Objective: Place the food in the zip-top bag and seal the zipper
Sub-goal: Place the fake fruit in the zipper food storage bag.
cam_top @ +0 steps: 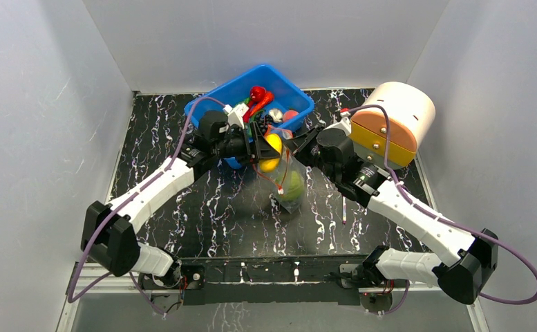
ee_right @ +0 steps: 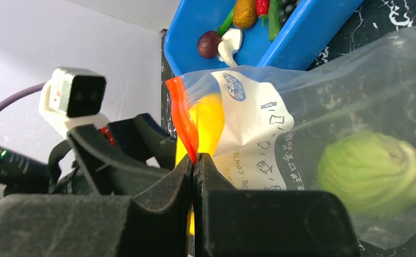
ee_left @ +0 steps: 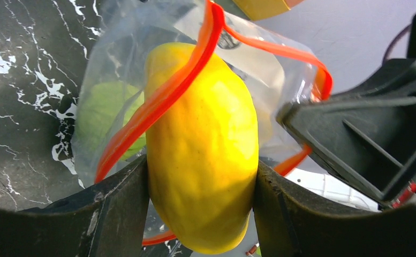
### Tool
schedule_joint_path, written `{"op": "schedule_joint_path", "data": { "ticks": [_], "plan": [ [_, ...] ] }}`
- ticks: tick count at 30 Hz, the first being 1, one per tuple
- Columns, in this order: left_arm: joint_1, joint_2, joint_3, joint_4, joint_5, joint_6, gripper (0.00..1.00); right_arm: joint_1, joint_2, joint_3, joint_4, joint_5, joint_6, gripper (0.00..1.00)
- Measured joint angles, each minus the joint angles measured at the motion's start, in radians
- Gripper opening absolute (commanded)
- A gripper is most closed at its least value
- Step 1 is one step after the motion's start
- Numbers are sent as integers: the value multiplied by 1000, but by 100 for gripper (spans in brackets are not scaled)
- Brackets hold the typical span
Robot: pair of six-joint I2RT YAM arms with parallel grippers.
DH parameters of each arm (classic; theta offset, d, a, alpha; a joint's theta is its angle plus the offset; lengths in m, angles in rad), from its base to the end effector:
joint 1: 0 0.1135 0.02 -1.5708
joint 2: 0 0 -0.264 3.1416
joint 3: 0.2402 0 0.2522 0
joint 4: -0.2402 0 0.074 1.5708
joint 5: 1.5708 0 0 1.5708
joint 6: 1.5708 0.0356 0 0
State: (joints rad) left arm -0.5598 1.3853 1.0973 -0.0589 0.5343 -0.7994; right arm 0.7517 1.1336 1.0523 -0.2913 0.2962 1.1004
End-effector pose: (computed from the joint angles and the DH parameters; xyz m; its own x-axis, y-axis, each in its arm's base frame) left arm 0.2629 -0.1862 0.3253 -0.8194 -0.2146 -0.5315 0.3950 0.4605 -0.7949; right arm 0.1955 0.1685 0.3532 -0.5257 0.6756 -0.5169 0.0310 0.6224 0.7821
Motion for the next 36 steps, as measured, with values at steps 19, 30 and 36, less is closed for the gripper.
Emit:
{"op": "schedule_joint_path", "data": {
  "ticks": [19,30,36],
  "plan": [
    [-3,59,93,-134,0,57,88,0,-40,-43,11,-36,-52,0],
    [-5,25,263,-410,-178,227,87,0,-92,-60,5,-33,-57,0],
    [-5,14,271,-520,-264,309,80,0,-103,-78,4,-58,-59,0]
  ]
}}
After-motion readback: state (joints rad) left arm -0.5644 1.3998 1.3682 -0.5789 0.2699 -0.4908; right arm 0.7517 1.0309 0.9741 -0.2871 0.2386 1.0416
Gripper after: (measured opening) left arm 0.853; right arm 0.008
